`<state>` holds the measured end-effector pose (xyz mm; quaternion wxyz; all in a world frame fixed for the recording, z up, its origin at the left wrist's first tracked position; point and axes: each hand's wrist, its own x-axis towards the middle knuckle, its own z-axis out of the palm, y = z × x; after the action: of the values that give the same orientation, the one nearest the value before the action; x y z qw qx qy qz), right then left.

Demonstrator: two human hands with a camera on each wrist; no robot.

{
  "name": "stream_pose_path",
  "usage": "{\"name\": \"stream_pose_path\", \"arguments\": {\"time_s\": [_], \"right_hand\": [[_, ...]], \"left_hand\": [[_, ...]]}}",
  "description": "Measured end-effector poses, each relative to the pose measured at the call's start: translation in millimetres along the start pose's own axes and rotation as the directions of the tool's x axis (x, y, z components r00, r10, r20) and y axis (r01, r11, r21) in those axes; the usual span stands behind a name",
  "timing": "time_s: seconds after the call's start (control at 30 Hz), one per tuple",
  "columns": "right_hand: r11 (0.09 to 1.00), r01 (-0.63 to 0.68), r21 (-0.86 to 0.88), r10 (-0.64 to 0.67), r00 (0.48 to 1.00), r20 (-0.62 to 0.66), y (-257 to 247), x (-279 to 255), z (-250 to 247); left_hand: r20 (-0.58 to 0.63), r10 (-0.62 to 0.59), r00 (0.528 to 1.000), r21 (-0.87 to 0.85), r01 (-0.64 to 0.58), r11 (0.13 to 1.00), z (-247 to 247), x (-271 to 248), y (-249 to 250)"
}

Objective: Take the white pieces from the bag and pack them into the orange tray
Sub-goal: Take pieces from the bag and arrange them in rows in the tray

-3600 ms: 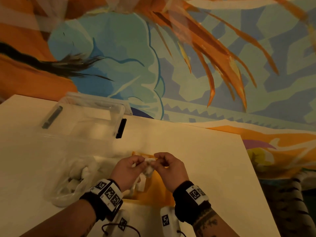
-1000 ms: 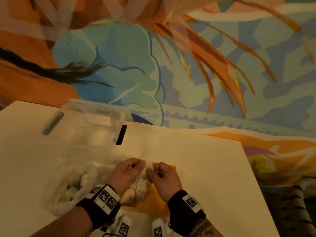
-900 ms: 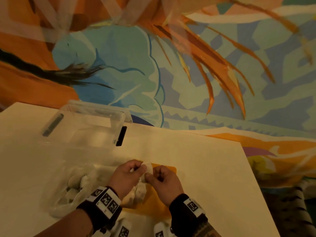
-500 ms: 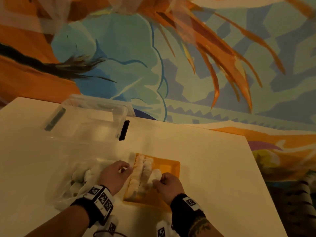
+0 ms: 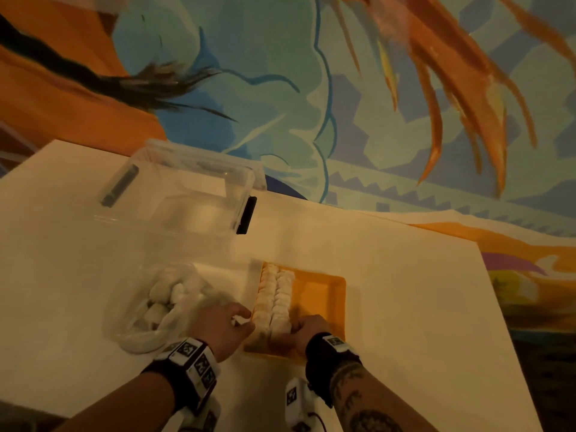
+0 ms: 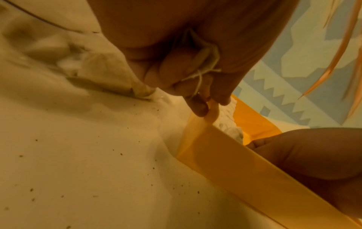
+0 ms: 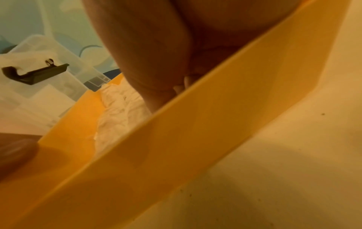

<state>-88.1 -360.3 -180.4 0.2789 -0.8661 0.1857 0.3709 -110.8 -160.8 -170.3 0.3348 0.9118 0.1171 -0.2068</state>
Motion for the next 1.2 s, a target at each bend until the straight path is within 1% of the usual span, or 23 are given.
{"name": "stream_pose_path", "arguments": {"time_s": [0.13,0.37,0.47,0.53,0.6,0.63,0.7,0.73,0.77,0.83,0.9,1.0,1.03,1.1,1.13,1.2], "right_hand": [[0.999,-0.052,0.003,0.052,0.997,-0.06,-2.0,6.4,5.6],[0.999,-0.015,-0.041,0.013,0.998,-0.058,-5.5,14.0,10.7],[1.0,-0.011,-0.013,0.01,0.998,-0.055,-0.1,12.0,9.0],[1.0,0.0,0.01,0.0,0.999,-0.054,2.4,7.2,1.9],[1.0,0.025,0.015,-0.024,0.997,-0.075,2.4,-1.0,-9.2],[0.998,0.059,-0.002,-0.059,0.993,-0.102,1.2,-4.4,-14.9],[0.986,0.165,-0.008,-0.164,0.972,-0.168,-3.9,-14.0,-25.9],[0.971,0.237,0.02,-0.229,0.954,-0.191,-7.3,-19.4,-30.9],[0.944,0.323,0.064,-0.303,0.929,-0.212,-10.5,-26.1,-35.2],[0.859,0.489,0.152,-0.448,0.862,-0.237,-19.4,-49.1,-44.7],[0.786,0.586,0.198,-0.542,0.807,-0.235,-26.3,-71.2,-51.4],[0.771,0.626,0.117,-0.591,0.772,-0.233,-32.0,-84.3,-51.3],[0.779,0.619,0.101,-0.582,0.773,-0.25,-32.9,-84.5,-50.0],[0.793,0.59,0.153,-0.538,0.796,-0.278,-33.3,-84.0,-48.1],[0.794,0.576,0.193,-0.519,0.809,-0.276,-33.0,-84.3,-47.8],[0.786,0.573,0.232,-0.518,0.816,-0.258,-32.0,-84.1,-45.1]], "left_hand": [[0.034,-0.002,0.999,-0.002,0.002,1.0,-4.1,1.1,1.3],[0.056,-0.008,0.998,-0.022,0.009,1.0,-7.3,2.0,2.7],[0.074,-0.018,0.997,-0.016,0.019,1.0,-8.9,3.0,2.3],[0.044,-0.001,0.999,-0.013,0.001,1.0,-11.5,5.4,3.9],[0.012,0.007,1.0,-0.058,-0.006,0.998,-16.8,6.3,10.8],[0.01,-0.001,1.0,-0.132,0.002,0.991,-19.5,6.5,15.8],[0.02,-0.03,0.999,-0.341,0.035,0.939,-23.9,4.9,29.0],[0.03,-0.044,0.999,-0.424,0.052,0.904,-25.3,4.9,36.3],[0.044,-0.051,0.998,-0.497,0.067,0.865,-25.4,5.8,43.2],[0.095,-0.052,0.994,-0.64,0.101,0.762,-24.7,6.1,58.3],[0.134,-0.036,0.99,-0.729,0.123,0.674,-21.4,4.9,72.0],[0.135,0.032,0.99,-0.77,0.085,0.632,-18.6,-2.4,87.3],[0.139,0.052,0.989,-0.776,0.076,0.626,-18.4,-4.8,90.5],[0.157,0.083,0.984,-0.797,0.076,0.599,-18.1,-8.1,92.7],[0.164,0.094,0.982,-0.808,0.079,0.583,-18.0,-8.4,92.1],[0.163,0.122,0.979,-0.819,0.065,0.57,-17.1,-7.4,87.6]]}}
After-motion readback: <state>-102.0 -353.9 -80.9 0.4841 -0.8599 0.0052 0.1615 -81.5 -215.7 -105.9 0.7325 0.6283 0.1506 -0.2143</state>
